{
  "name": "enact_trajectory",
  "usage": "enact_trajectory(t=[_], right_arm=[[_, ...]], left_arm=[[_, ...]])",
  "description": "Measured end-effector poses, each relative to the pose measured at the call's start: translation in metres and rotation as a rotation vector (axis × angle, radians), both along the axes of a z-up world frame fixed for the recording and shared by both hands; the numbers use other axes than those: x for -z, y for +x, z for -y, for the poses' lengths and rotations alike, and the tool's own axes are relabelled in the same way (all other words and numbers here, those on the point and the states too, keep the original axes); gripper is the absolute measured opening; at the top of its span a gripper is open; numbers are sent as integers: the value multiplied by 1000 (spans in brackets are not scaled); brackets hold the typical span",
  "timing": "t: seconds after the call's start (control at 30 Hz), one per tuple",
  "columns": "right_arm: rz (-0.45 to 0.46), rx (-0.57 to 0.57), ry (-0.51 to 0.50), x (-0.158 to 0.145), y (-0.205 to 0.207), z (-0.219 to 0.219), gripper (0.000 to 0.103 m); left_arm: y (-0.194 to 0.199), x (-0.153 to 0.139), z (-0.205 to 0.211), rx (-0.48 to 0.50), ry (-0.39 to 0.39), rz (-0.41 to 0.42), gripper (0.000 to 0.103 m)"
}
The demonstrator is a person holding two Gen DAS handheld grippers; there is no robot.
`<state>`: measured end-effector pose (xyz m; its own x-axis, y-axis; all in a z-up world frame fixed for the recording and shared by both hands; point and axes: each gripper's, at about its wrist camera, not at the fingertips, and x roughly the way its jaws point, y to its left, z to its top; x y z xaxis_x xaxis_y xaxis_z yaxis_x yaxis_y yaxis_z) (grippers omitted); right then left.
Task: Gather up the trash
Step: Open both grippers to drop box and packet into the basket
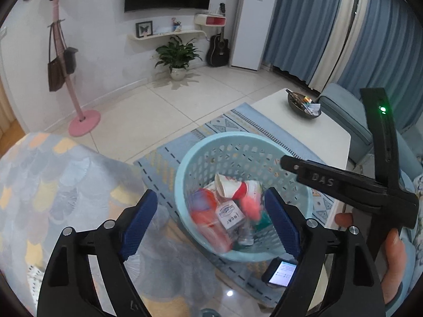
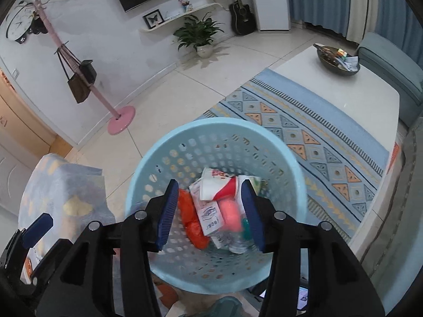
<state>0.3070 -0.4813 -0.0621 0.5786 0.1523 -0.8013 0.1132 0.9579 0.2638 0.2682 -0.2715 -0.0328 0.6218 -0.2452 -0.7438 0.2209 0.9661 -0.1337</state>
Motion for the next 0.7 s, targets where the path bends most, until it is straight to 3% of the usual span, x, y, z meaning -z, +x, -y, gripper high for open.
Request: enact_trajectory(t=[0.27,0.7], right_arm=[[66,-42,18,-28,-17,-14,46],[230,-224,50,-98,-64,-94,46]], left_arm=[[-16,-15,-19,-24,-57,36,81],[-85,-82,-99,-181,-146,215,81]])
